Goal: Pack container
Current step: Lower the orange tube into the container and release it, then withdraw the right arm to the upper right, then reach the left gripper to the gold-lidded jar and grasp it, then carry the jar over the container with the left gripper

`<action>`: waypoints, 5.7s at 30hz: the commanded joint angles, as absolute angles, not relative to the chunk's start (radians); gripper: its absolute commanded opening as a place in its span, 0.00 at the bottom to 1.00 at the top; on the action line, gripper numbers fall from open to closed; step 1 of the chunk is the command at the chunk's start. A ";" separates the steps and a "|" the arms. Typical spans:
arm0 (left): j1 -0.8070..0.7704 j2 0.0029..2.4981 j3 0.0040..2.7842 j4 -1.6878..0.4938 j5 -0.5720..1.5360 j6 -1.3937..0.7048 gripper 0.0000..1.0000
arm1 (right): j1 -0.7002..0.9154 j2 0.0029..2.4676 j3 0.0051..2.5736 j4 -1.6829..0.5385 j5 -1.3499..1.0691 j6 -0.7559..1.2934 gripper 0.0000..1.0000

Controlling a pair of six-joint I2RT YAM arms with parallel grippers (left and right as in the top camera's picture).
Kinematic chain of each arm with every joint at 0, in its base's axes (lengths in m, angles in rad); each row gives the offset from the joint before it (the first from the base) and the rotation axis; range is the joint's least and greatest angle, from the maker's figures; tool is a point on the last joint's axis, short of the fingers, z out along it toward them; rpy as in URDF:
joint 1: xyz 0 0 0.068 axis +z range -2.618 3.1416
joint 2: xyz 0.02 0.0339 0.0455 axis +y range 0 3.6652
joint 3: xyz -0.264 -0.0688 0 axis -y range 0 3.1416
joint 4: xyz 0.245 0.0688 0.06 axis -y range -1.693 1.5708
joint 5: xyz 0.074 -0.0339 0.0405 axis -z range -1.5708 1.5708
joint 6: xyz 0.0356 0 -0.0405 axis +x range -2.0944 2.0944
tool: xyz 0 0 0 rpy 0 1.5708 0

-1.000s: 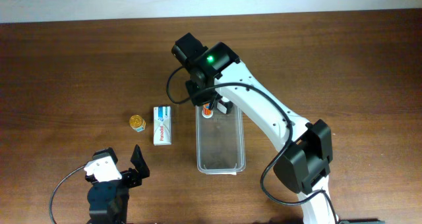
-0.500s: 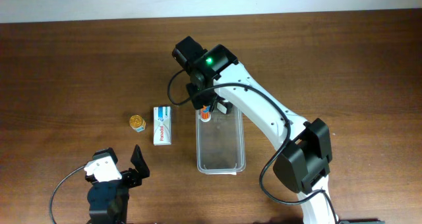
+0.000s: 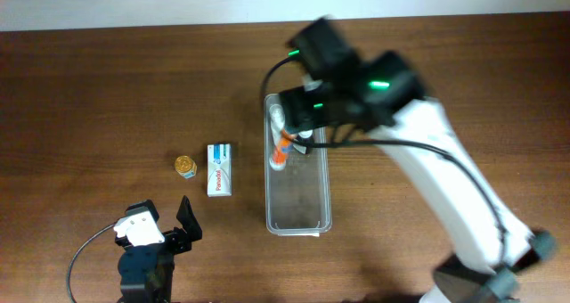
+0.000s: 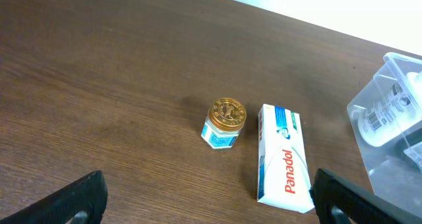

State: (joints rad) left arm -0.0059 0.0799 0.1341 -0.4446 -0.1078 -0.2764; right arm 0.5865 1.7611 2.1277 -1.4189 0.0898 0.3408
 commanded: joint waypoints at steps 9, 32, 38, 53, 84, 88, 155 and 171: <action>-0.002 0.073 0.130 -0.442 -0.101 -0.275 0.99 | 0.576 1.787 2.132 -1.462 0.100 0.318 0.90; -0.002 0.073 0.130 -0.442 -0.101 -0.275 0.99 | 0.201 1.757 2.132 -1.558 0.060 0.542 0.99; -0.002 0.073 0.130 -0.442 -0.101 -0.275 0.99 | -0.004 1.757 2.132 -1.586 -0.033 0.570 0.98; -0.001 0.166 0.275 -0.414 -0.038 -0.275 0.99 | -0.138 1.757 2.132 -1.598 -0.072 0.570 0.98; -0.001 1.515 1.044 -0.718 -0.032 -0.058 0.94 | -0.138 1.757 2.132 -1.597 -0.072 0.570 0.98; -0.001 1.614 1.044 -0.684 0.038 0.006 0.89 | -0.138 1.757 2.132 -1.597 -0.072 0.570 0.98; -0.572 1.730 1.571 -1.026 0.070 -0.169 0.24 | -0.138 1.757 2.132 -1.597 -0.072 0.570 0.98; -0.585 2.000 1.571 -0.925 -0.034 -0.171 0.24 | -0.138 1.757 2.132 -1.597 -0.072 0.570 0.98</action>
State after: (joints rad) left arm -0.5823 1.9617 1.5581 -0.9295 -0.0124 -0.1604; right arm -0.1352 1.7832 2.1353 -1.5978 -0.0704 0.5690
